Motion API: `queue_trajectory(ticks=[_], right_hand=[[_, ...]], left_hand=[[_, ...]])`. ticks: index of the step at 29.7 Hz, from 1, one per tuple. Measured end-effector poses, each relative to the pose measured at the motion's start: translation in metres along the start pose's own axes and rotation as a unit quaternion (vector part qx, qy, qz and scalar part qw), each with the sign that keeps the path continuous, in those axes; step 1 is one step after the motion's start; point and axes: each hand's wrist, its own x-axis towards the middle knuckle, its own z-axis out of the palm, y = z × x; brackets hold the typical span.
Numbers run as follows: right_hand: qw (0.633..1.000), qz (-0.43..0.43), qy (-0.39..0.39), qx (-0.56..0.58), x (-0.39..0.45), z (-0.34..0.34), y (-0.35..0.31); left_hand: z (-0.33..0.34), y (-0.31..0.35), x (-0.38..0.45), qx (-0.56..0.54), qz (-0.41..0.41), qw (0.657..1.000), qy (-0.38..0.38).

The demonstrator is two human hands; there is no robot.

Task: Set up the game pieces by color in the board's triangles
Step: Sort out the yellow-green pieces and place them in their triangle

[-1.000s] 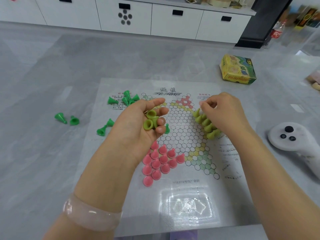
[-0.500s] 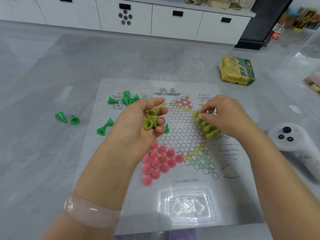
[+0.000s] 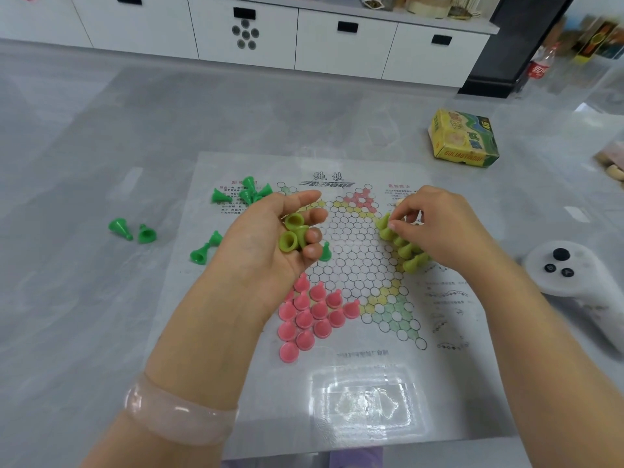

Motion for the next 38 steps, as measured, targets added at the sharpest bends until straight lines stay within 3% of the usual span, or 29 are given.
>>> queue_trajectory(ticks=[14, 20, 24, 29, 33, 38], right_hand=[[1.000, -0.008, 0.000, 0.001, 0.000, 0.000, 0.004], [0.995, -0.038, 0.032, 0.086, -0.005, -0.010, -0.007], [0.973, -0.083, -0.010, 0.214, -0.011, -0.014, -0.032], [0.952, -0.102, -0.075, 0.278, -0.014, -0.015, -0.045], [0.944, -0.102, -0.110, 0.293, -0.016, -0.015, -0.044], [0.937, -0.105, -0.127, 0.308, -0.016, -0.014, -0.042]], left_hand=[[0.000, 0.000, 0.000, 0.007, 0.001, 1.000, -0.010], [0.003, -0.005, 0.001, 0.012, -0.036, 0.995, -0.088], [0.007, -0.009, 0.000, 0.048, -0.042, 0.989, -0.131], [0.009, -0.013, 0.000, 0.147, -0.001, 0.976, -0.160], [0.007, -0.018, 0.001, 0.223, 0.064, 0.962, -0.140], [0.009, -0.018, -0.001, 0.249, 0.084, 0.955, -0.135]])
